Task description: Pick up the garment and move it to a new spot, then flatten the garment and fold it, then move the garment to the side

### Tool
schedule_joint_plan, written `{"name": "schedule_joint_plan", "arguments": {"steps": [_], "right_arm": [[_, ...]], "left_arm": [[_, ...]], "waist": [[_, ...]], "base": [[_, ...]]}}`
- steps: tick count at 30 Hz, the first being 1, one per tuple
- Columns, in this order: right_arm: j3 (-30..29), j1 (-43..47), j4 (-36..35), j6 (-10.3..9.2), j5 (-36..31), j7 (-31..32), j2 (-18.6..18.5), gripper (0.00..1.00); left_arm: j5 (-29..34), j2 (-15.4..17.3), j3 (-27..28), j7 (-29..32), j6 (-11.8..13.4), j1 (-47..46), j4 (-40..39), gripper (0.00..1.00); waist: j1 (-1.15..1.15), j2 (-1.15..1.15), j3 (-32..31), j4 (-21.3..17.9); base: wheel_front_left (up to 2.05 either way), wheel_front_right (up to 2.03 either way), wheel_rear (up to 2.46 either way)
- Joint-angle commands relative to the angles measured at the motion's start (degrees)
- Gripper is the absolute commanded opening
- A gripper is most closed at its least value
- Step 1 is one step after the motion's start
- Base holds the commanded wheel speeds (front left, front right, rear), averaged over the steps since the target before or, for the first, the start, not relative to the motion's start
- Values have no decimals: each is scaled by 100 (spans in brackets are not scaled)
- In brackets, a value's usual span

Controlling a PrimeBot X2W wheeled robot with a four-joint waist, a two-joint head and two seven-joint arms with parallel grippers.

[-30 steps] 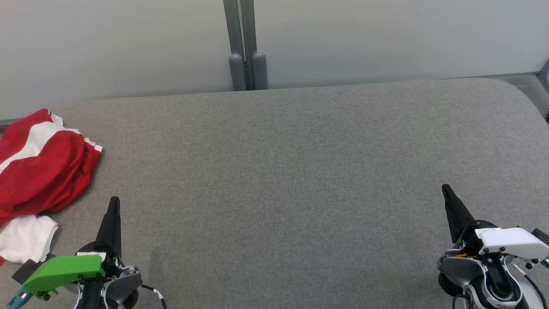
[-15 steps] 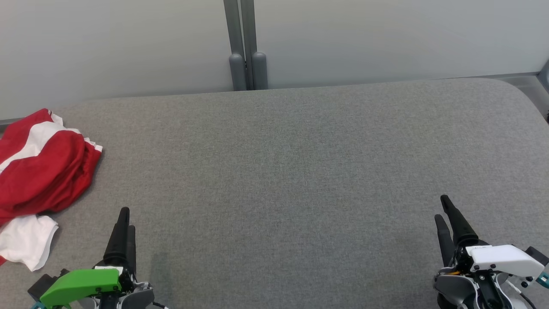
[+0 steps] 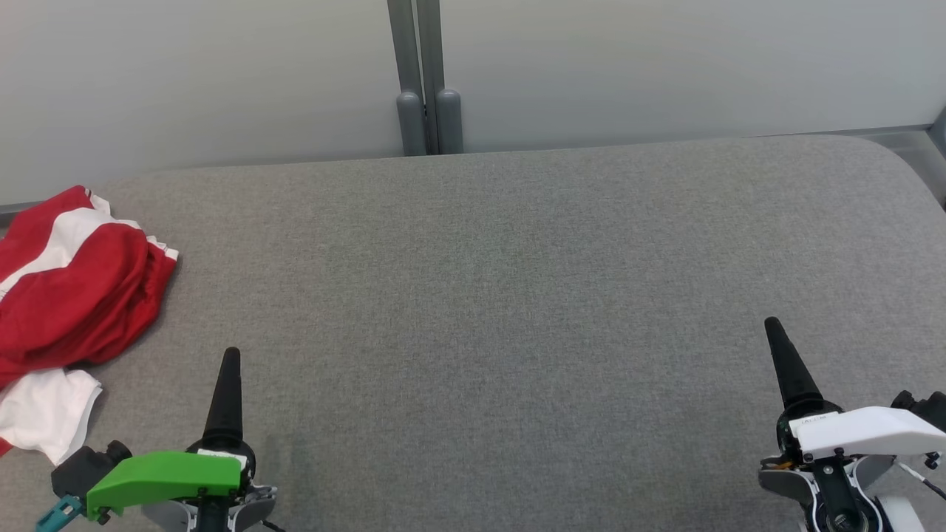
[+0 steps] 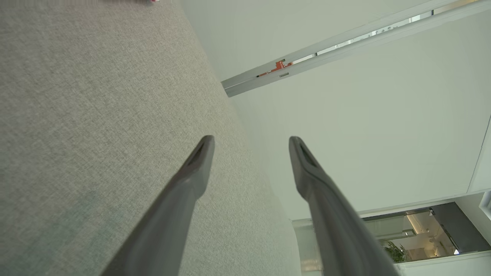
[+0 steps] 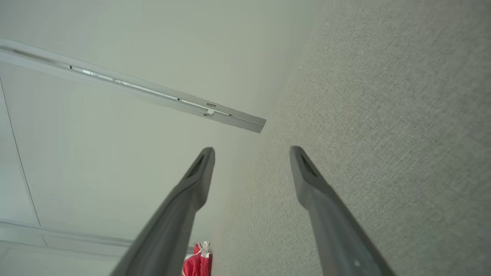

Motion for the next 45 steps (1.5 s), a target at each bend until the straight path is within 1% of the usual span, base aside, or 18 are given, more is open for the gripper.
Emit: {"name": "schedule_joint_plan", "arguments": {"steps": [1, 10, 18, 27, 45], "right_arm": [[1, -22, -170, 2, -312, -61, -63, 100], [55, 36, -373, 3, -1694, -262, -148, 100], [116, 99, -370, 3, -2667, -420, -208, 100], [111, 135, -321, 3, -3485, -589, -258, 100], [-29, 309, -275, 3, -4754, -878, -282, 100]], "left_arm": [[284, 34, -36, -57, 28, -106, -112, 100], [1506, 46, -190, -257, 84, -92, -76, 100], [2438, 77, -287, -415, 159, -70, 8, 100], [3349, 172, -486, -584, 332, 6, -5, 100], [4541, 340, -829, -871, 503, 113, -84, 100]], "waist": [[0, 0, 0, 1], [0, 0, -4, 4], [0, 0, -7, 5], [0, 0, -18, 6], [0, 0, -66, 44]], "base": [[0, 0, 0], [0, 0, 0], [0, 0, 0], [0, 0, 0], [0, 0, 0]]}}
